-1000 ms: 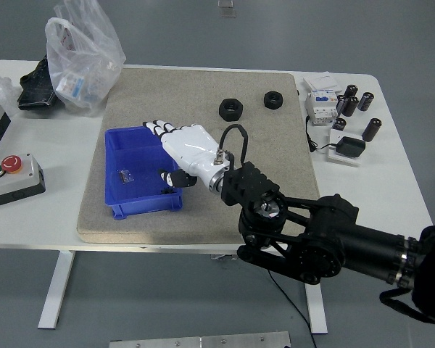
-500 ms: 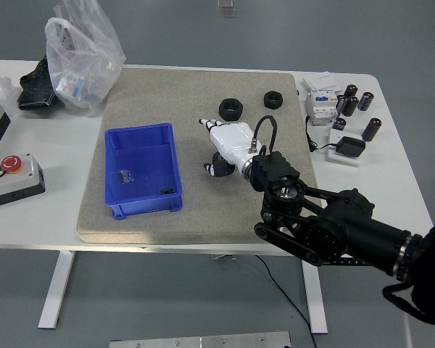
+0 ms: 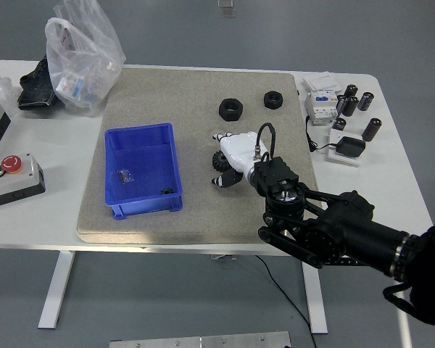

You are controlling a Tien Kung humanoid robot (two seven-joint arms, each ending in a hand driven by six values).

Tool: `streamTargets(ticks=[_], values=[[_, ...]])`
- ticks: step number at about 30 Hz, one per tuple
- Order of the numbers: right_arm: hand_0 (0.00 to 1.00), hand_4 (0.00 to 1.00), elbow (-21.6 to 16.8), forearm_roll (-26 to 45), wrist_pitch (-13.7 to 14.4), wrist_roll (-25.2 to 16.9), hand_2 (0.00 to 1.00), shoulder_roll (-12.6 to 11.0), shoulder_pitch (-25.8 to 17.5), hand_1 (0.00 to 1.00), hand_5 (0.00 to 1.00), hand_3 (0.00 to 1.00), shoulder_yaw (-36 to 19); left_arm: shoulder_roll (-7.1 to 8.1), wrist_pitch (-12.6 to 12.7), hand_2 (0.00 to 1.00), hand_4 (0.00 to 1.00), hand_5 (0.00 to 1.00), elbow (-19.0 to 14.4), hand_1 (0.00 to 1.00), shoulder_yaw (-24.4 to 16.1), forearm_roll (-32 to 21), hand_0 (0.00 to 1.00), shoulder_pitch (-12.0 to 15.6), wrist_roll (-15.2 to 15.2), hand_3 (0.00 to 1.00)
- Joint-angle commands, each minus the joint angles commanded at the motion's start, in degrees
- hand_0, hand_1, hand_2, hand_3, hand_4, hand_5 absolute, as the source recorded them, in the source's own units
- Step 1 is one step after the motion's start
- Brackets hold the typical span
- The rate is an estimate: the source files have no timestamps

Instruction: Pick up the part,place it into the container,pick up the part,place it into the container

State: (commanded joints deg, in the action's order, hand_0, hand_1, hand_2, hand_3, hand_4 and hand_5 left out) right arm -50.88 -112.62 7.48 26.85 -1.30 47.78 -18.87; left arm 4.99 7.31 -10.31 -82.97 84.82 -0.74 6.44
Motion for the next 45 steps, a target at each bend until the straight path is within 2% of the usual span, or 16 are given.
streamTargets(ticks=[1,6,7,12,13,15,20,28,36,37,42,43,45], values=[[0.292,0.303,0.22,0.29,0.04,-0.11,0.581,0.01,-0.05,0.543,0.192,0.607,0.11,-0.01,-0.01,0.527,0.626,0.241,0.0,0.506,0.04,0.0,0.665,-0.02,-0.01,0.626],[0.292,0.303,1.15,1.1,0.46,-0.52,0.581,-0.02,-0.39,0.543,0.192,0.607,0.29,-0.04,0.02,0.527,0.626,0.241,0.0,0.506,0.15,-0.05,0.665,-0.01,-0.08,0.626],[0.261,0.196,1.25,1.19,0.56,-0.58,0.441,-0.04,-0.44,0.48,0.061,0.506,0.25,-0.04,0.02,0.527,0.626,0.241,0.0,0.506,0.17,-0.06,0.665,0.0,-0.1,0.626],[0.261,0.196,1.45,1.44,1.39,-1.06,0.441,-0.29,-0.62,0.48,0.061,0.506,-0.3,-0.07,0.04,0.527,0.626,0.241,0.0,0.506,0.14,-0.03,0.665,-0.02,-0.14,0.626],[0.247,0.215,1.41,1.47,1.66,-1.2,0.396,-0.37,-0.64,0.464,0.032,0.484,-0.45,-0.08,0.05,0.528,0.625,0.24,0.0,0.504,0.15,-0.04,0.665,-0.03,-0.16,0.626],[0.247,0.215,1.12,1.49,2.17,-1.44,0.396,-0.6,-0.61,0.464,0.032,0.484,-0.81,-0.09,0.05,0.528,0.625,0.24,0.0,0.504,0.17,-0.06,0.665,-0.05,-0.18,0.626],[0.246,0.204,-1.31,1.07,3.91,-1.97,0.375,-1.59,-0.24,0.461,0.014,0.478,-2.43,-0.07,0.06,0.526,0.626,0.24,0.0,0.504,0.15,-0.06,0.665,-0.04,-0.21,0.626],[0.245,0.21,-8.49,-0.2,6.69,-2.25,0.366,-2.4,0.62,0.453,0.021,0.462,-3.0,-0.06,0.07,0.526,0.626,0.241,0.0,0.506,0.16,-0.12,0.665,0.01,-0.19,0.626],[0.247,0.213,-16.43,-1.12,8.21,-1.65,0.367,-0.79,1.92,0.451,0.019,0.463,2.08,-0.04,0.07,0.526,0.626,0.24,0.0,0.506,0.26,-0.24,0.665,-0.04,-0.12,0.627],[0.262,0.108,-16.98,-1.52,8.16,-1.53,0.64,-0.6,1.98,0.535,0.194,0.638,2.72,-0.03,0.07,0.526,0.626,0.242,0.0,0.506,0.29,-0.28,0.665,-0.05,-0.13,0.626],[0.262,0.108,-17.87,-3.88,6.93,-0.53,0.64,0.02,2.05,0.535,0.194,0.638,4.51,0.01,0.06,0.526,0.626,0.242,0.0,0.506,0.2,-0.13,0.665,0.05,-0.01,0.626],[0.264,0.309,-17.88,-4.06,6.9,-0.47,0.867,0.03,2.03,0.581,0.207,0.882,4.55,0.02,0.06,0.526,0.626,0.242,0.0,0.506,0.17,-0.1,0.666,0.08,0.01,0.627],[0.264,0.309,-17.91,-4.27,7.01,-0.42,0.867,0.02,1.99,0.581,0.207,0.882,4.43,0.03,0.05,0.526,0.626,0.242,0.0,0.506,0.12,-0.02,0.666,0.14,0.04,0.627]])
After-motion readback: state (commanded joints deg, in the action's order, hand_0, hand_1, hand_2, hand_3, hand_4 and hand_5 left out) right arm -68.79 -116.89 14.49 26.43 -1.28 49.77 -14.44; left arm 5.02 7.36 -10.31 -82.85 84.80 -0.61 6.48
